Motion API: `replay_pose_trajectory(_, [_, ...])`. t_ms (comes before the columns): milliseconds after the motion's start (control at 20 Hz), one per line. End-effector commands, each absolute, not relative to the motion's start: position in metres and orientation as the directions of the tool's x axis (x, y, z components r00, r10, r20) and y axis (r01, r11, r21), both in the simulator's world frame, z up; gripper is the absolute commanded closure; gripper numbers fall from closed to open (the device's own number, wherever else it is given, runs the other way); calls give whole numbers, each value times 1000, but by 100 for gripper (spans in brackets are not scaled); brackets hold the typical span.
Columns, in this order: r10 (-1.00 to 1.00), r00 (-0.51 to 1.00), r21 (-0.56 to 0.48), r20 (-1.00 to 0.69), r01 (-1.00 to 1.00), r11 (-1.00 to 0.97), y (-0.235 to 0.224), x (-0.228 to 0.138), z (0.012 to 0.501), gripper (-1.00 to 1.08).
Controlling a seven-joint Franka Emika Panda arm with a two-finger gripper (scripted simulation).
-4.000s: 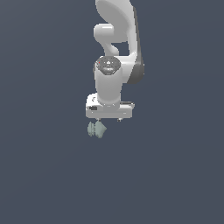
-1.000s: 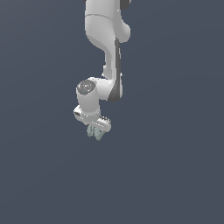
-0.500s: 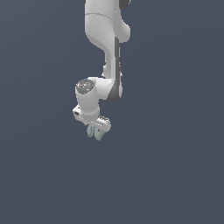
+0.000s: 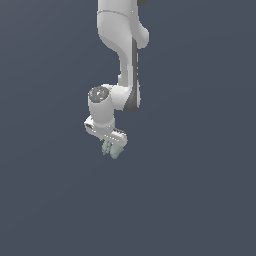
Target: Pick up the object and move it to a goal position.
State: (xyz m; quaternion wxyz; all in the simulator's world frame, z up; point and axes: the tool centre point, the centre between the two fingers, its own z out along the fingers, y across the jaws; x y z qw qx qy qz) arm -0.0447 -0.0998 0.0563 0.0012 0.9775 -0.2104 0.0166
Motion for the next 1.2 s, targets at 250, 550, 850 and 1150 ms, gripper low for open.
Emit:
replay_pose_trajectory(250, [-401, 916, -3, 15, -401, -916, -84, -80, 69, 108])
replay_pose_trajectory(550, [-397, 918, -2, 6, -397, -918, -75, -108, 83, 108])
replay_pose_trajectory(850, [-394, 919, -1, 1, -394, -919, -70, -123, 91, 108])
replay_pose_trajectory(1150, [-394, 919, 0, 0, -394, -919, -70, -125, 92, 108])
